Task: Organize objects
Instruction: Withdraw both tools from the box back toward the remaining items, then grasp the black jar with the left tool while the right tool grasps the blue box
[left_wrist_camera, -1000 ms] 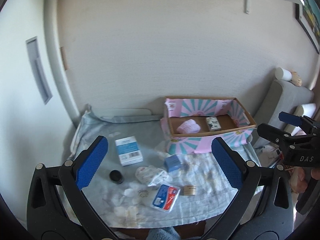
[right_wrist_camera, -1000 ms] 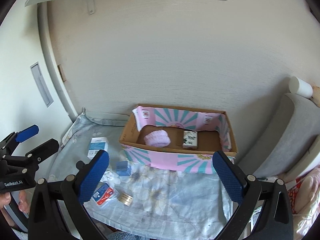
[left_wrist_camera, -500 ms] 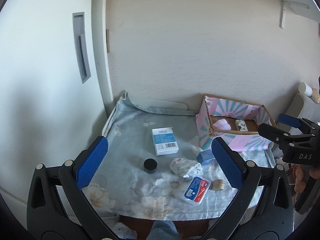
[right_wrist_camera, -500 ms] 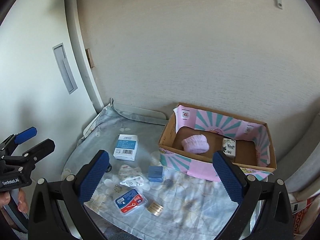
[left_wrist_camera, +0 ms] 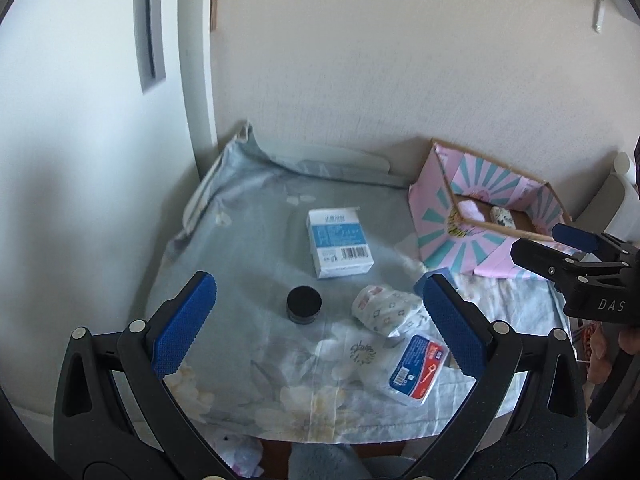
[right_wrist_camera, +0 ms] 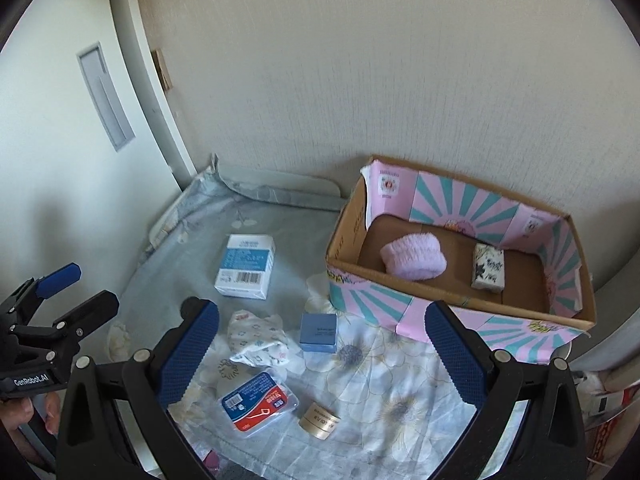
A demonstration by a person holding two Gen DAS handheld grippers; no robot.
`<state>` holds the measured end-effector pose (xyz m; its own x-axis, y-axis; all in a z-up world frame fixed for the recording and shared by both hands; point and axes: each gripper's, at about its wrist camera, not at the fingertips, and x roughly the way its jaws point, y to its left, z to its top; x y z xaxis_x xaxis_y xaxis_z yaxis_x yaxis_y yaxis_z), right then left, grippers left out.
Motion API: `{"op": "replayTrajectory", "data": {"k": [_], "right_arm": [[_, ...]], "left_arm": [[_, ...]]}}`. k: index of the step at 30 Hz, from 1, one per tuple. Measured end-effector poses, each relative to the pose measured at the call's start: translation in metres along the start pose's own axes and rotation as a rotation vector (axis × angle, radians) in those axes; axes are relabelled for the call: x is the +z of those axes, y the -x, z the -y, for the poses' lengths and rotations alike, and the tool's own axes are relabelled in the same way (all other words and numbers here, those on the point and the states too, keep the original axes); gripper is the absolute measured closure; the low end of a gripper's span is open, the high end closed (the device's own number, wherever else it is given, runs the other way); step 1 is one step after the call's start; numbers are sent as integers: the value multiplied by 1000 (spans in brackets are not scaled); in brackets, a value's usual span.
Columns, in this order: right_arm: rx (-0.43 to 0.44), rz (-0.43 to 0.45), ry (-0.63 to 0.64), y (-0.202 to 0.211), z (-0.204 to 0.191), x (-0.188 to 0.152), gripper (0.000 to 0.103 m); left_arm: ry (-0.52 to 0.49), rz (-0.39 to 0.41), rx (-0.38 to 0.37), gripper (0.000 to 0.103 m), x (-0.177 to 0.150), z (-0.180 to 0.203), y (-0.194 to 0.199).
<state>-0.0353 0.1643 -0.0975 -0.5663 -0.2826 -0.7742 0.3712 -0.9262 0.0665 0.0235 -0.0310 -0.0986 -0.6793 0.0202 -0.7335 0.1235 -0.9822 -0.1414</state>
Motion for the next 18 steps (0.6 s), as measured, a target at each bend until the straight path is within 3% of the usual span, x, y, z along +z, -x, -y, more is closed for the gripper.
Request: {"op": "replayTrajectory", "data": {"k": [2, 7, 10, 18], "right_arm": [[-14, -22, 6, -16, 0, -5, 6], [-67, -83, -2, -57, 1, -20, 28], [-64, -114, -9, -77, 3, -27, 28], [-57, -157, -11, -109, 1, -35, 34]], "left_arm": [[6, -19, -5, 4, -7, -4, -16], [0, -52, -7, 13, -24, -11, -54], [-23, -71, 4, 22, -32, -11, -74], [-51, -107, 15, 30, -42, -11, -105]]}}
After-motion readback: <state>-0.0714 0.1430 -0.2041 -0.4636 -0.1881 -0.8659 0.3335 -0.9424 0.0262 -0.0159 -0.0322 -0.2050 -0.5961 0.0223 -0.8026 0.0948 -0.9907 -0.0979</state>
